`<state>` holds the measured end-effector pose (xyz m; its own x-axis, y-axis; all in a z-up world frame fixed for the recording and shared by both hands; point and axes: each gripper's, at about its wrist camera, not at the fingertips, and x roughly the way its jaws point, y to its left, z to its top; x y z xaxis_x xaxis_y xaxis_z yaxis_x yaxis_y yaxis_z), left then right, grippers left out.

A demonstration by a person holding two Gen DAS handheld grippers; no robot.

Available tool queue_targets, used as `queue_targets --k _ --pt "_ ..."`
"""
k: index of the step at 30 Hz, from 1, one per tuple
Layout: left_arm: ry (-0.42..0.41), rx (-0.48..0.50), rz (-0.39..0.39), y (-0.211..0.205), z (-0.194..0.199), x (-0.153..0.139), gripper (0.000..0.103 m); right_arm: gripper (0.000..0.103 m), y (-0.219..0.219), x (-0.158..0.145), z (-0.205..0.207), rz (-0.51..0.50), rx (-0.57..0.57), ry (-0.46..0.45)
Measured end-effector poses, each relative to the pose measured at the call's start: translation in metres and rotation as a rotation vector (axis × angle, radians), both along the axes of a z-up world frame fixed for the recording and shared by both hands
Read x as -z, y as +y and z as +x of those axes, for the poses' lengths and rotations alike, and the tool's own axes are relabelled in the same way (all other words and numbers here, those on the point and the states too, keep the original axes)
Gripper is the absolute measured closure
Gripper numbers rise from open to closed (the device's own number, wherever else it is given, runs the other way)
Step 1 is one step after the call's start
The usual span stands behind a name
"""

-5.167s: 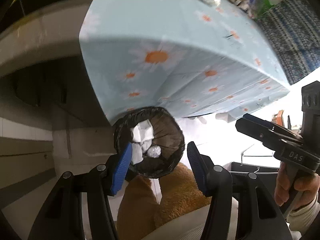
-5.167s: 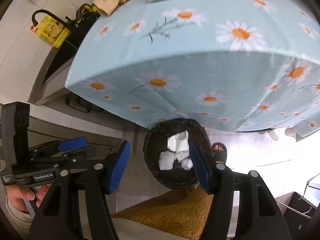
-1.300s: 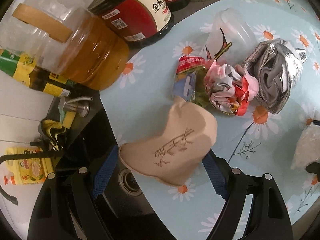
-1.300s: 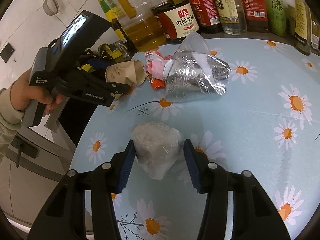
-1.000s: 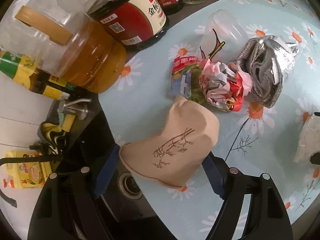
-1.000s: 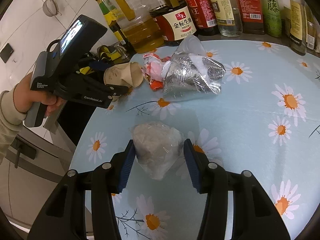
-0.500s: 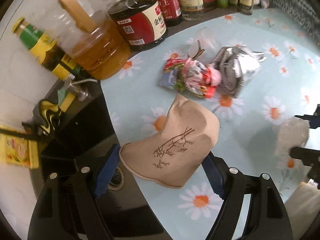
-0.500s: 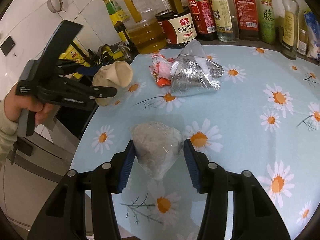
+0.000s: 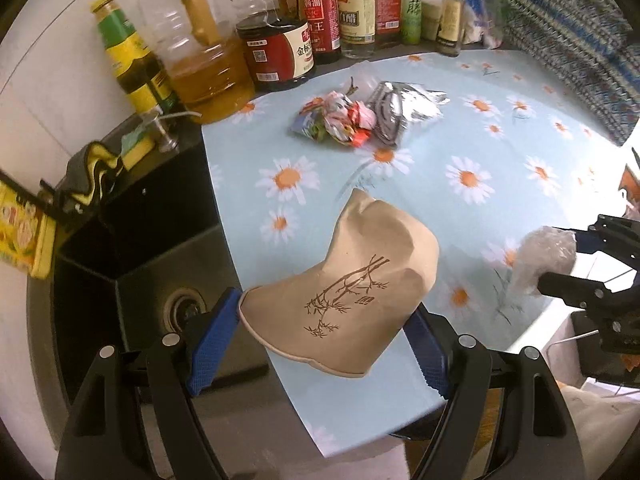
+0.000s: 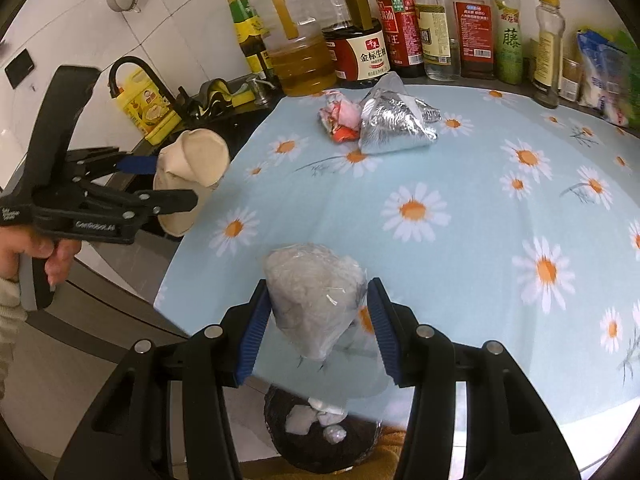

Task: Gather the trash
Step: 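Lift the paper cup and tissue bag and lower both tools over the black bin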

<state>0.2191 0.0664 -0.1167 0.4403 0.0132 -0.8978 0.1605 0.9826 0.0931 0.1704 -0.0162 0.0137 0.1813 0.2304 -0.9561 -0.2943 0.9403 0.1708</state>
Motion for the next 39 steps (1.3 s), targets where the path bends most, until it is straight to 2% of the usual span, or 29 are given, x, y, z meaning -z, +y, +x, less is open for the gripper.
queue_targets --k 13,25,39 --pt "-0.045 0.014 -0.131 -0.001 -0.095 -0.007 0.026 0.053 0.032 -0.022 -0.074 -0.038 0.016 -0.024" --pt "-0.032 -0.031 -0.194 -0.018 -0.144 0.005 0.026 0.053 0.034 -0.022 -0.113 -0.019 -0.022 0.023" --pt "0.101 -0.146 -0.256 -0.046 -0.189 0.05 0.026 0.053 0.004 -0.007 -0.143 0.001 -0.054 0.13"
